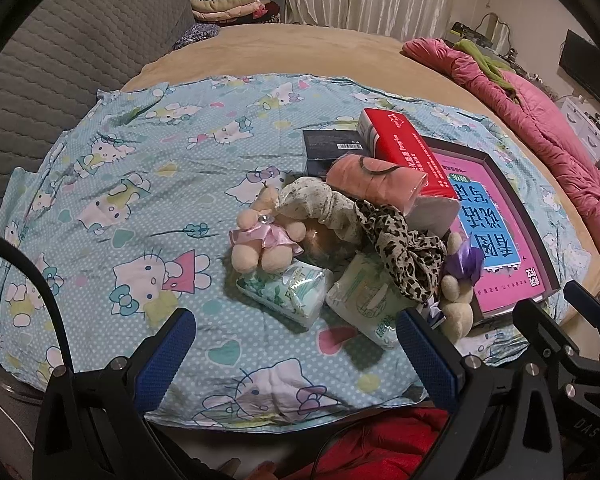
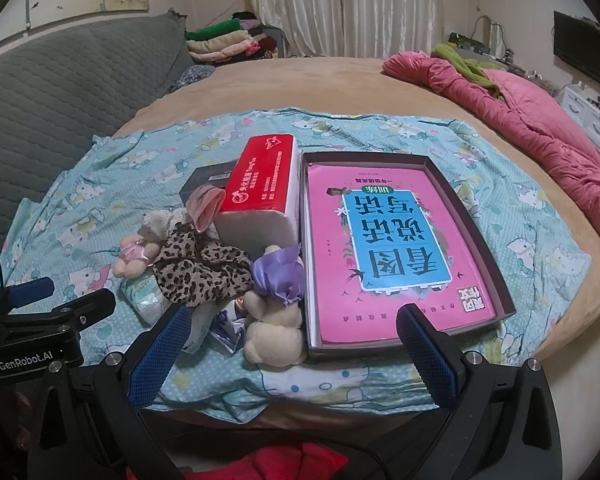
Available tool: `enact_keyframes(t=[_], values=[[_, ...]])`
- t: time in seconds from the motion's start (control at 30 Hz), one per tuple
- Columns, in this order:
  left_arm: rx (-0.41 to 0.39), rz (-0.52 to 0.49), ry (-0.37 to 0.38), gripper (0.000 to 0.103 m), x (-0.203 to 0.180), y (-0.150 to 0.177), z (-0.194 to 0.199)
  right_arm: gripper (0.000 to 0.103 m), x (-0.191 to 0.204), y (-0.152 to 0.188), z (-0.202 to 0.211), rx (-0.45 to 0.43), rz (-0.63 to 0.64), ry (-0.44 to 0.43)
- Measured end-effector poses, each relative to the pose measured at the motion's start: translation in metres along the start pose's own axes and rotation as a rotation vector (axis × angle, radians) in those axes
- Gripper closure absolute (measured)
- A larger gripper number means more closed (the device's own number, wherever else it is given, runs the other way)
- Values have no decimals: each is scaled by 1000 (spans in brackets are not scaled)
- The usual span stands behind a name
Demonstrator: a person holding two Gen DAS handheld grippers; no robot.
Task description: Organize soft objects
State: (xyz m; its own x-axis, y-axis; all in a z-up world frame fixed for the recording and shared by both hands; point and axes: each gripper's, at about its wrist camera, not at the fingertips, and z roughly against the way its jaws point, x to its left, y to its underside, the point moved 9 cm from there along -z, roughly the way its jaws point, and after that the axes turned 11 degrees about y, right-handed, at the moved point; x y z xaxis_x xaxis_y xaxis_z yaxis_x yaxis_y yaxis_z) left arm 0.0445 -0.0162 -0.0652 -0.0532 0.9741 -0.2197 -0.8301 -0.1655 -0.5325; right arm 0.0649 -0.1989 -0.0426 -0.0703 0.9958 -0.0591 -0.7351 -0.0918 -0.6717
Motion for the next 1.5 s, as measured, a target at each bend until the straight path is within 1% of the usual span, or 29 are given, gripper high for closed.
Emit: enact_keyframes(t=[0.23, 0.43, 0.77, 0.9, 1.0, 1.07, 1.17, 1.23, 1.37, 1.5], values=[[3, 5, 1, 2, 0, 2, -2, 0, 0, 1, -1, 3, 4, -2], [13, 30, 9, 2, 8, 5, -8, 0, 2, 3, -3, 7, 8, -6], [32, 124, 22, 2, 36, 10, -20, 0, 10, 3, -9, -1, 34, -20], [34, 163, 44, 2, 48, 10, -25, 0, 12, 3, -11, -2, 41, -25], [30, 190, 59, 2, 58, 8, -29, 0, 15, 3, -13, -9, 51, -22], [21, 204, 82, 2, 62, 3, -31, 0, 16, 1, -14, -14, 53, -24], [18, 200, 112, 2, 64, -6, -39, 0, 20, -1, -17, -24, 58, -27], [26, 199, 128, 4, 64, -11, -46, 0, 25, -3, -20, -24, 67, -30], [30, 191, 109, 6, 67, -19, -61, 0, 38, -6, -24, -40, 101, -35], [34, 199, 137, 9, 69, -25, -72, 0, 54, -10, -31, -51, 138, -48]])
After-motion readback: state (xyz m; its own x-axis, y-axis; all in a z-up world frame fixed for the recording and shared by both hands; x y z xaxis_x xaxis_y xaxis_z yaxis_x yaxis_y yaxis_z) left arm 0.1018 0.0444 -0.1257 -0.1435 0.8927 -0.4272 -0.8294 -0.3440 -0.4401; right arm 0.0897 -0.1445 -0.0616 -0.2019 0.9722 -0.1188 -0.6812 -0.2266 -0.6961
